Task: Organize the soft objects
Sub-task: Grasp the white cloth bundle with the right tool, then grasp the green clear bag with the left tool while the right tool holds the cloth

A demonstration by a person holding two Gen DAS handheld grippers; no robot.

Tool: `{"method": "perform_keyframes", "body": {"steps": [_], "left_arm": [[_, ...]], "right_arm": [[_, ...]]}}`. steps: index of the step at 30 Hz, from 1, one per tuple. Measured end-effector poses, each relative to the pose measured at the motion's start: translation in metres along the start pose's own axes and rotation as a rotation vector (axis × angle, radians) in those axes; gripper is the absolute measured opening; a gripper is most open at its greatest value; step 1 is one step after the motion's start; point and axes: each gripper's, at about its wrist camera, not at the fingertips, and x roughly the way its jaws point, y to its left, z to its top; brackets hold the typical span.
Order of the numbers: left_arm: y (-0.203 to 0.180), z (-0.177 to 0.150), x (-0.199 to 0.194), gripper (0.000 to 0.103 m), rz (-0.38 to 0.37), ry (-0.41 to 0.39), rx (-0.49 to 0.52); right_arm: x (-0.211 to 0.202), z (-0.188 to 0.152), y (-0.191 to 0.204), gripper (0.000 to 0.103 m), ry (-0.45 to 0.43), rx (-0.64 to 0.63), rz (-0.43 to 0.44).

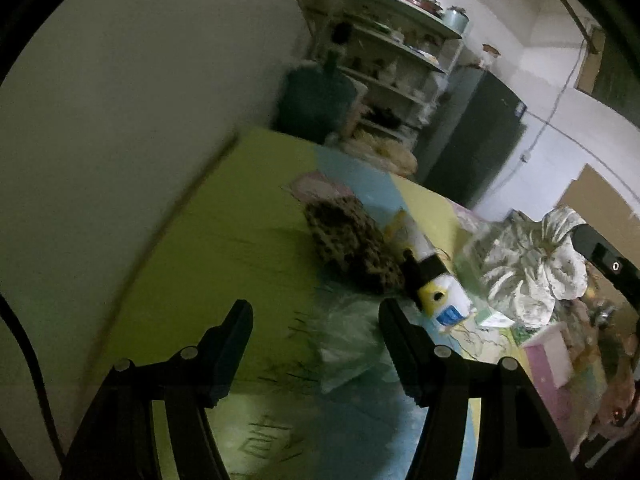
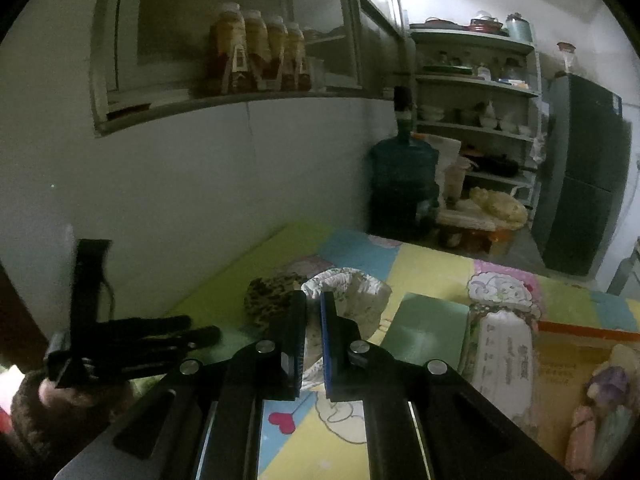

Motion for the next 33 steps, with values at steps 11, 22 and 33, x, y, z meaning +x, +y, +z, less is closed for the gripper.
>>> {"method": "perform_keyframes", "body": {"steps": [11, 22, 33], "left_arm": [[-0.023, -0.018, 0.017, 0.063, -0.079, 0.07, 0.031], [-0.036, -0.018, 0.011, 0.04, -0.064, 0.025, 0.023], [-0.053, -0.019, -0.016, 0.04, -0.018, -0.045, 0.042]], "right_arm": [[-0.003, -0.007, -0.004, 0.007, 0.01, 0.026, 0.015], [-0.01, -0.013, -0.012, 0.007, 0.01, 0.05, 0.014], [-0.029, -0.012, -0.015, 0.007, -0.03, 0.061, 0.018]]}}
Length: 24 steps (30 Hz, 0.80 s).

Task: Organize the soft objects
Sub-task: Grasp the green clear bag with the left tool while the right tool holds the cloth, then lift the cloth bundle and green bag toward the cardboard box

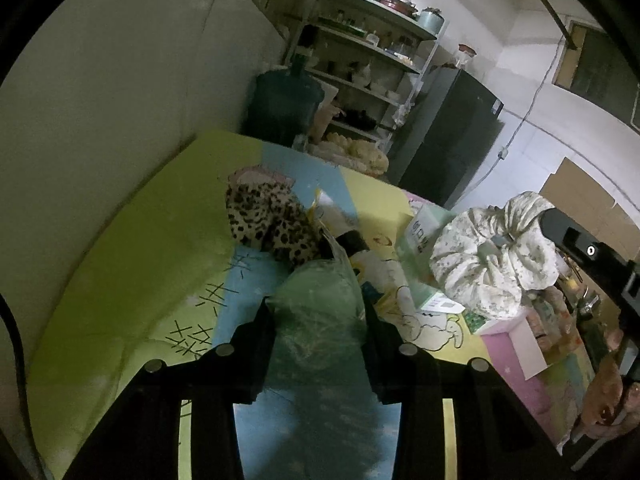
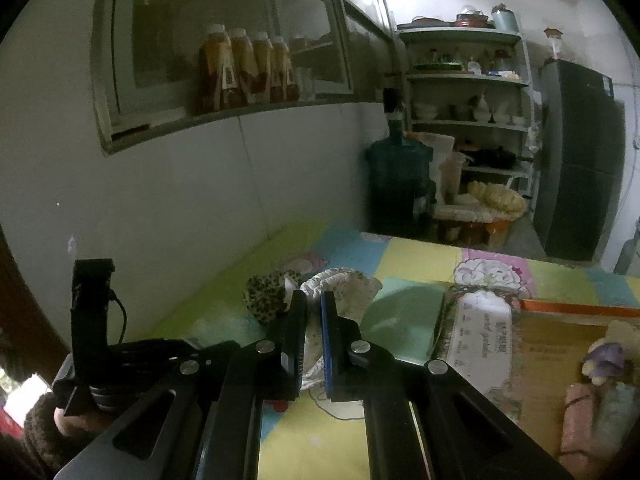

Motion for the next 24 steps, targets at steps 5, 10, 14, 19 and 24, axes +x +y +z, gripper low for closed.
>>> {"method": "perform_keyframes", "body": {"steps": [5, 10, 14, 19, 24], "left_arm": [[-0.014, 0.002, -0.014, 0.04, -0.007, -0.026, 0.025], [-0.035, 0.003, -0.025, 0.04, -0.035, -0.046, 0.059], [-0.054, 0.003, -0.03, 0.04, -0.062, -0.05, 0.087], [-0.078, 0.005, -0.028, 0.04, -0.094, -0.045, 0.116], [-0.107, 0.004, -0.023, 0.04, -0.131, -0.041, 0.155]], "right_arm": [[-0.015, 0.0, -0.002, 0.007, -0.026, 0.002, 0.003], [-0.03, 0.002, -0.007, 0.007, -0.053, 0.011, -0.009], [-0.047, 0.001, -0.015, 0.007, -0.078, 0.026, -0.027], [-0.068, 0.0, -0.028, 0.007, -0.11, 0.041, -0.055], [-0.093, -0.001, -0.046, 0.007, -0.145, 0.058, -0.092]]}}
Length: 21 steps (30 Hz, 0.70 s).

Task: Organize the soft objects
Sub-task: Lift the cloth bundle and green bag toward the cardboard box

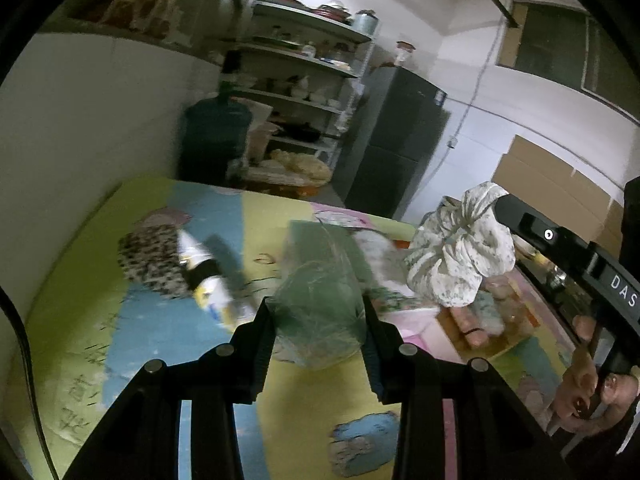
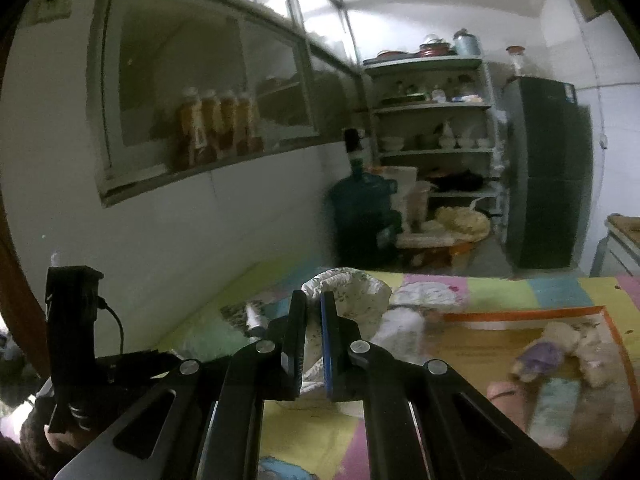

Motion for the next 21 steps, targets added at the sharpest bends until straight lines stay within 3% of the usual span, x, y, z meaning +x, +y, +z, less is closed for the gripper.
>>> {"method": "perform_keyframes", "body": {"steps": [21], "left_arm": [[-0.118, 0.009, 0.05, 0.04, -0.135, 0.038, 0.155]], "right_arm": [[-0.081, 0.002, -0.098, 0.007, -0.101, 0.09, -0.176]]}}
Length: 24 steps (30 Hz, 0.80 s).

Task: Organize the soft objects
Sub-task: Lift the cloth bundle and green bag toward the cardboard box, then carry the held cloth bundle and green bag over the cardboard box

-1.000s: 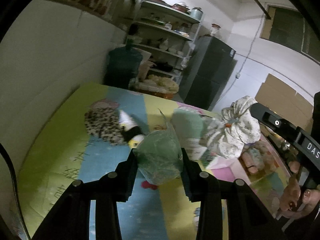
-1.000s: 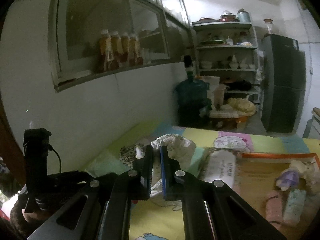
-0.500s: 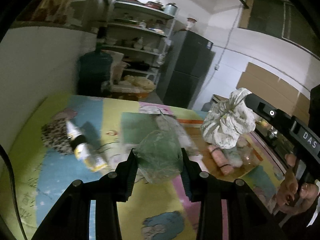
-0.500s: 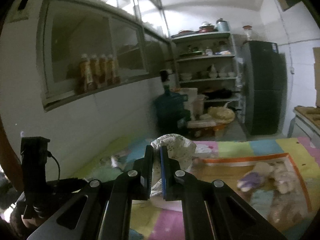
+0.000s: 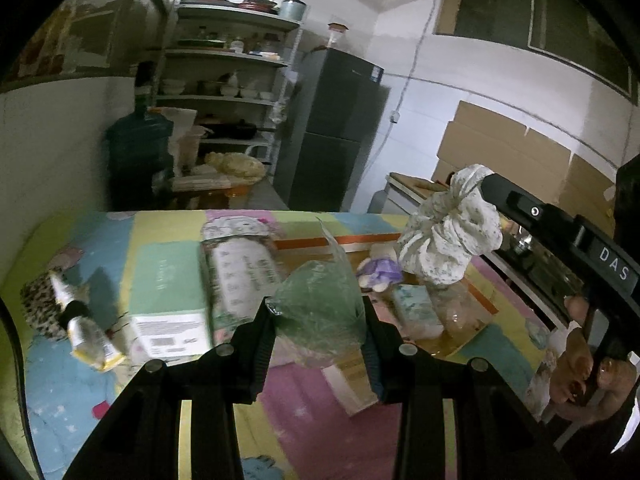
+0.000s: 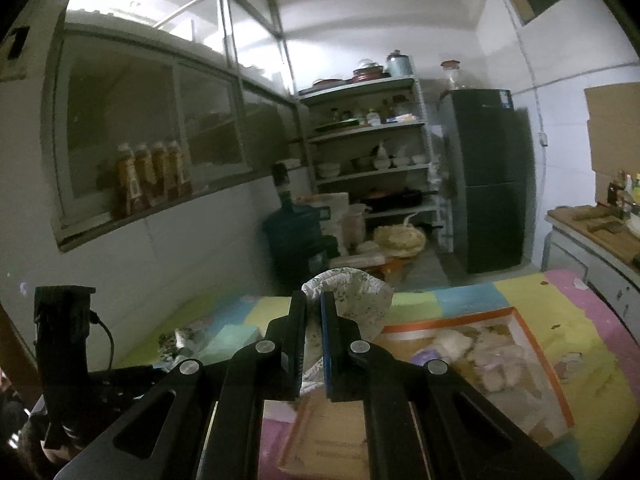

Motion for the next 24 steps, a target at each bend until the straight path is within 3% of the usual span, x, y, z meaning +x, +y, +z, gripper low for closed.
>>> {"method": "perform_keyframes", "body": {"steps": [24], "left_arm": [[-0.058, 0.008, 0.086, 0.04, -0.016, 0.082, 0.023]], "right_arm": [[0.01, 0.0, -0.078, 0.007, 0.004, 0.087, -0.011]]}}
